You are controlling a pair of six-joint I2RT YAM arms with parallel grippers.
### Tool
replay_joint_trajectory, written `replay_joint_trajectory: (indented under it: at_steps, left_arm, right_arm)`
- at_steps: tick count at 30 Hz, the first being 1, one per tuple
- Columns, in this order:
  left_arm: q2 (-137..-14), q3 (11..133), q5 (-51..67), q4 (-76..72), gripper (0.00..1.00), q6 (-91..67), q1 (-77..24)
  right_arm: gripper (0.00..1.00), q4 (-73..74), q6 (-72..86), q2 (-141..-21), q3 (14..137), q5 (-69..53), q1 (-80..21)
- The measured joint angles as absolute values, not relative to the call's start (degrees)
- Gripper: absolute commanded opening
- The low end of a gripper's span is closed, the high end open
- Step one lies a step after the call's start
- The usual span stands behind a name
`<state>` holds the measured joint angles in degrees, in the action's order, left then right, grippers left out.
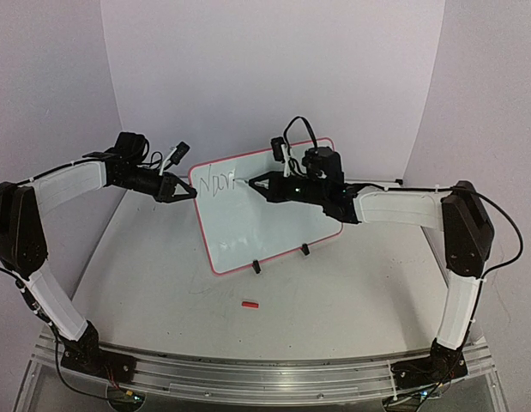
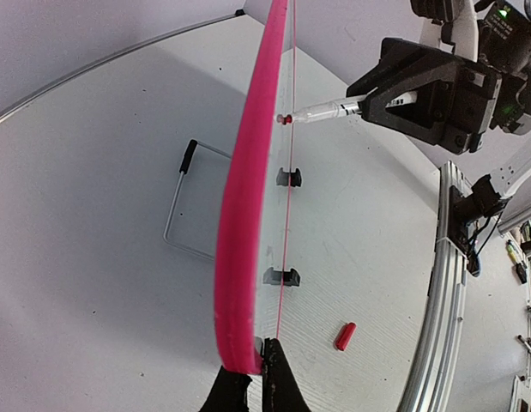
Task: Write a sentence on the whiteboard
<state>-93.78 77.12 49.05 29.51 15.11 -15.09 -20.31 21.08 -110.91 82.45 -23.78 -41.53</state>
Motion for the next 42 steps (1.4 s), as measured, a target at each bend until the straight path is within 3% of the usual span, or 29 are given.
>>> replay_joint_trajectory:
  at_steps: [42]
  left_arm:
    - [-93.78, 77.12, 48.71, 29.56, 0.00, 14.74, -15.09]
  right_arm:
    - [0.00, -26.29, 24.30, -110.21, 76.49, -22.42, -41.50]
